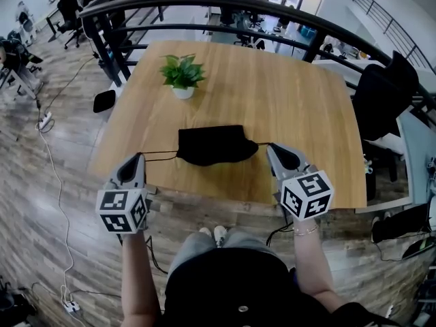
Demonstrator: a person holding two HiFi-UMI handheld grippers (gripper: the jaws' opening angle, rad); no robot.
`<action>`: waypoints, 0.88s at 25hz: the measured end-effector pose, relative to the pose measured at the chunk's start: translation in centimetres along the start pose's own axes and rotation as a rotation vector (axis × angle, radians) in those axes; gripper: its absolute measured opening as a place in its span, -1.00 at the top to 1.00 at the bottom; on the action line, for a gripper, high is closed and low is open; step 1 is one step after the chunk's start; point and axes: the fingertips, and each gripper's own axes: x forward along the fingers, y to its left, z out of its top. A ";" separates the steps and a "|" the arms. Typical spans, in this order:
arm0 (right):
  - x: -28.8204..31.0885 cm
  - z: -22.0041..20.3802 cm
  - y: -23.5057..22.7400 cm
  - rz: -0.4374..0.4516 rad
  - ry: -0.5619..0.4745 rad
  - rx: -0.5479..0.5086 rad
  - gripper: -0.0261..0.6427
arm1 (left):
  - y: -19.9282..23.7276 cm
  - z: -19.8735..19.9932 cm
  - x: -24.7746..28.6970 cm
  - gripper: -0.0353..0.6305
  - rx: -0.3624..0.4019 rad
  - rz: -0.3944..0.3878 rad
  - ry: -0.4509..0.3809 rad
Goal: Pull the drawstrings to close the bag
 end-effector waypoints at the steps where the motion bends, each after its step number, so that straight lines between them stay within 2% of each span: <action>1: 0.0 0.0 -0.1 -0.001 -0.001 0.003 0.91 | 0.1 0.1 0.0 0.85 -0.001 0.004 -0.002; 22: -0.3 0.9 -1.1 -0.045 -0.030 0.016 0.91 | 2.8 0.8 -1.1 0.85 -0.014 0.075 -0.029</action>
